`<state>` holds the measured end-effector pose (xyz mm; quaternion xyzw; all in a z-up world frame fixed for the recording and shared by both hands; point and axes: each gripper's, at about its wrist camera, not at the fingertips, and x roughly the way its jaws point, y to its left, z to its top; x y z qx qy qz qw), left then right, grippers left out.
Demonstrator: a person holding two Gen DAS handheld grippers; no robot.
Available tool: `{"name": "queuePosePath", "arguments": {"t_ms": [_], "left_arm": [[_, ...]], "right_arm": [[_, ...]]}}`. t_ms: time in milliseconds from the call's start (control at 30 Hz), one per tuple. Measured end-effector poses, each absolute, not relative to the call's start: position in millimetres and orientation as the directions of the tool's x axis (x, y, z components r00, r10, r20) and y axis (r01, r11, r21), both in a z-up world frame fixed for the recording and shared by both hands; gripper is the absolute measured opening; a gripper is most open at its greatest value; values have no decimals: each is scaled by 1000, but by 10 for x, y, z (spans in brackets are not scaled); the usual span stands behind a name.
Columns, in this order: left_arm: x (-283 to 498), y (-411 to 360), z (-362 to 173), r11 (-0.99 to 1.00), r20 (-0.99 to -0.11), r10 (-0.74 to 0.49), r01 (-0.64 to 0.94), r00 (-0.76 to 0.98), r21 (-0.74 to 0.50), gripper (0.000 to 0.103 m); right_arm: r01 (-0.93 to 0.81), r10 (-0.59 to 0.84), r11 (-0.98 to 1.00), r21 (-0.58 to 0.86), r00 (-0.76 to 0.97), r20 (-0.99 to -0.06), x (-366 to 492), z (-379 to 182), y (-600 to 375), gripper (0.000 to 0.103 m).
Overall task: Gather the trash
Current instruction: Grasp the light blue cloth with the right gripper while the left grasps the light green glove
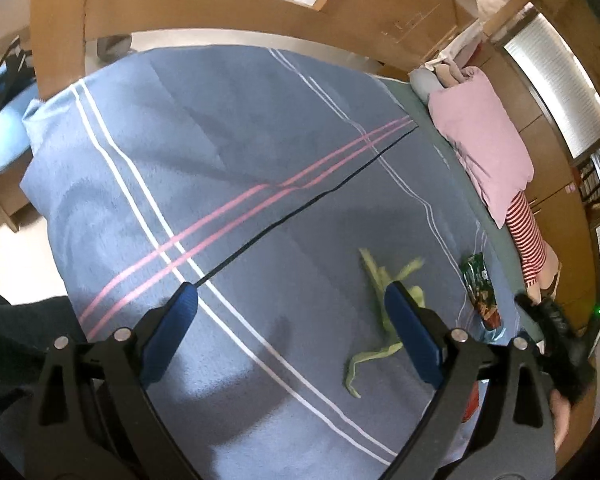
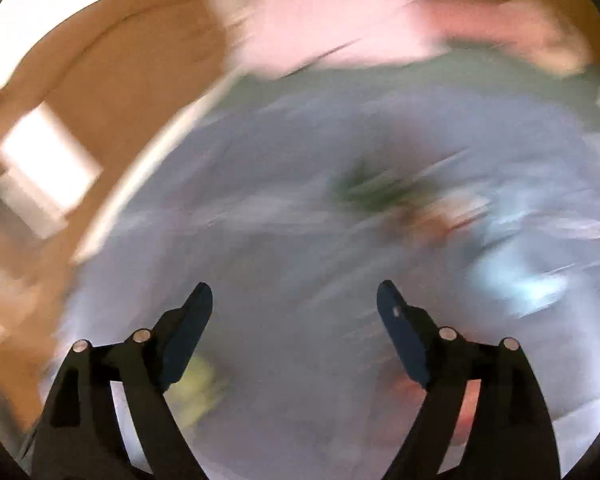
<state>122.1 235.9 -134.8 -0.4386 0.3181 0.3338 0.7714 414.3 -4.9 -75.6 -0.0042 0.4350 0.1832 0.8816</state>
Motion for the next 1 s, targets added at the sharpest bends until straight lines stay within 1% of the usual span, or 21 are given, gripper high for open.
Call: {"name": "queuePosePath", "arguments": {"t_ms": [33, 67, 100, 167, 200, 233, 267, 300, 333, 367, 400, 500, 567, 633, 700, 767, 900, 933, 1000], "left_arm": [[1245, 2358, -1371, 395, -787, 222, -791, 575, -467, 95], [1290, 2352, -1397, 406, -791, 197, -782, 580, -472, 96], [1351, 2341, -1426, 422, -792, 160, -766, 590, -485, 96], [1386, 2306, -1467, 442, -790, 113, -742, 603, -504, 96], [1389, 2299, -1471, 442, -789, 112, -741, 604, -505, 96], [1407, 2287, -1470, 445, -790, 116, -743, 602, -500, 96], [1429, 2276, -1473, 449, -791, 118, -743, 601, -497, 96], [1440, 2270, -1472, 455, -789, 117, -739, 603, -497, 96], [1465, 2245, -1466, 468, -782, 108, -726, 614, -505, 96], [1480, 2233, -1459, 476, -777, 98, -715, 622, -512, 96], [1502, 2212, -1445, 492, -768, 85, -697, 635, -521, 96], [1577, 2161, -1406, 525, -767, 95, -686, 635, -504, 96], [1607, 2132, -1386, 541, -765, 104, -682, 635, -492, 96], [1631, 2098, -1362, 554, -763, 125, -682, 634, -477, 96], [1720, 2035, -1335, 579, -767, 137, -679, 627, -452, 96], [1853, 1979, -1329, 609, -774, 129, -665, 620, -432, 99], [2256, 1841, -1379, 700, -786, 59, -587, 616, -407, 99], [2424, 1787, -1402, 741, -793, 37, -549, 609, -387, 99], [2686, 1719, -1474, 809, -825, 39, -502, 563, -304, 99]], "right_arm": [[-241, 191, 969, 57, 579, -793, 4359, -872, -159, 84], [-204, 134, 979, 17, 574, -808, 4486, -950, -177, 84], [-113, 18, 992, -52, 541, -841, 4688, -1192, -354, 84], [-58, -26, 996, -63, 494, -869, 4790, -1407, -528, 83], [-48, -10, 998, -36, 461, -887, 4816, -1506, -596, 77], [-44, -2, 999, -25, 449, -894, 4803, -1538, -677, 59], [-40, 6, 999, -13, 445, -896, 4826, -1552, -719, 55], [-60, 22, 998, -6, 466, -885, 4804, -1498, -735, 46], [-73, 27, 997, -8, 464, -886, 4778, -1479, -746, 30], [-87, 50, 996, 10, 462, -886, 4745, -1414, -764, 27], [-90, 64, 996, 25, 462, -884, 4718, -1379, -780, 26], [-139, 186, 981, 136, 462, -867, 4518, -1130, -873, 25], [-166, 220, 973, 161, 459, -861, 4402, -1095, -819, 25], [-206, 277, 958, 200, 474, -836, 4151, -891, -806, 25], [-240, 307, 948, 211, 498, -811, 3887, -725, -843, 25], [-268, 322, 941, 208, 510, -798, 3570, -583, -879, 25], [-312, 381, 918, 246, 516, -767, 2940, -359, -1028, 26], [-322, 386, 915, 244, 521, -761, 2863, -337, -1003, 25], [-349, 396, 908, 233, 529, -751, 2576, -262, -1065, 26]]}}
